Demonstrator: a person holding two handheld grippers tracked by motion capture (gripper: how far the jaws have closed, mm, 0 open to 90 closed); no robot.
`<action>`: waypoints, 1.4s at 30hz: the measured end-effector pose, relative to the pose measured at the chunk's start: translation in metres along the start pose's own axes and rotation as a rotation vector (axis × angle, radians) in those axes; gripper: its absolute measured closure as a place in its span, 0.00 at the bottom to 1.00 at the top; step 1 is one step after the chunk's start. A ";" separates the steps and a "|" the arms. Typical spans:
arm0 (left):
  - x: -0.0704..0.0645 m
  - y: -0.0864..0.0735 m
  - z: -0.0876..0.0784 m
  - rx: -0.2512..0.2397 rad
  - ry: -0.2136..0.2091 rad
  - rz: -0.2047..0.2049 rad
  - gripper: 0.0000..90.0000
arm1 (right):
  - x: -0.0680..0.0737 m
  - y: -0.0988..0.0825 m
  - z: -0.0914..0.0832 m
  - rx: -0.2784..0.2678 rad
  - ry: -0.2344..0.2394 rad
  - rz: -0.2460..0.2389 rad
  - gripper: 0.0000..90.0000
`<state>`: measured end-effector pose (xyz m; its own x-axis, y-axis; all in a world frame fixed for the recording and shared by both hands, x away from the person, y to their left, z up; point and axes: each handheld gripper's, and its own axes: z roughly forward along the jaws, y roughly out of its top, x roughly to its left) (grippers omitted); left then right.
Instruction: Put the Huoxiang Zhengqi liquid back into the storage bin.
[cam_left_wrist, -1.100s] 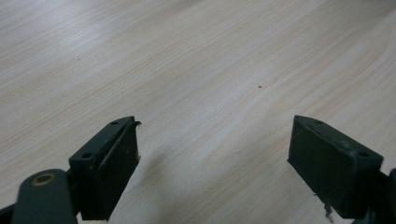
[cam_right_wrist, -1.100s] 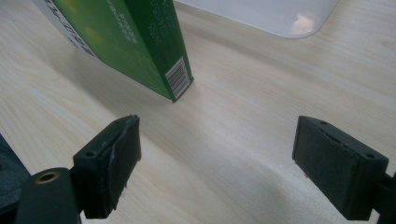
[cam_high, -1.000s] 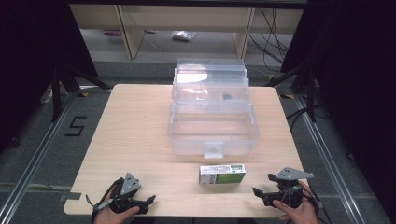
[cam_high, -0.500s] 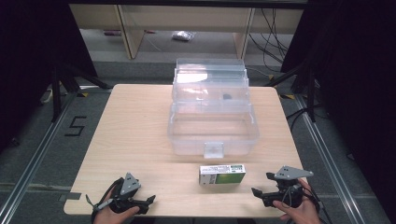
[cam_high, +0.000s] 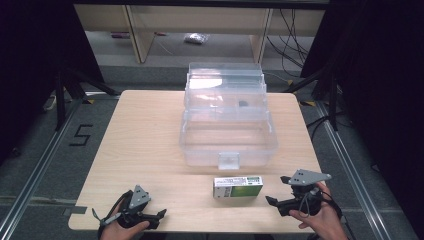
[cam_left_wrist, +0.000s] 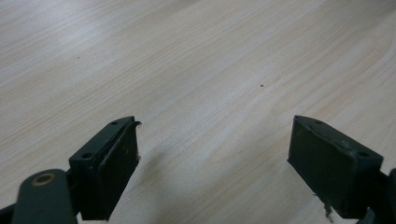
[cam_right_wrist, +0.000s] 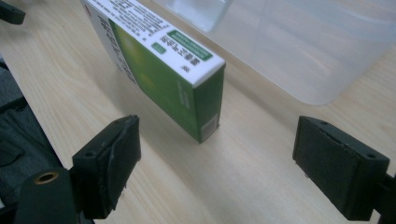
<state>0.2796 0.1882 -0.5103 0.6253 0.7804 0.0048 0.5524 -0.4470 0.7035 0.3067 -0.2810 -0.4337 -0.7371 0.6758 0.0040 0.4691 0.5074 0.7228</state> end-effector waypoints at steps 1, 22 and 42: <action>0.001 0.000 0.000 0.003 0.001 0.012 0.17 | 0.001 0.005 0.000 0.024 0.010 -0.009 0.18; 0.001 0.000 0.000 -0.003 0.002 0.010 0.17 | 0.025 0.086 0.037 0.264 0.065 -0.302 0.19; 0.000 0.000 0.001 -0.021 -0.001 -0.006 0.17 | 0.037 0.108 0.086 0.481 0.164 -0.432 0.30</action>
<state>0.2798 0.1878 -0.5109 0.6221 0.7829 -0.0001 0.5448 -0.4328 0.7182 0.3716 -0.1551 -0.4150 -0.9542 0.2870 -0.0841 0.2513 0.9220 0.2946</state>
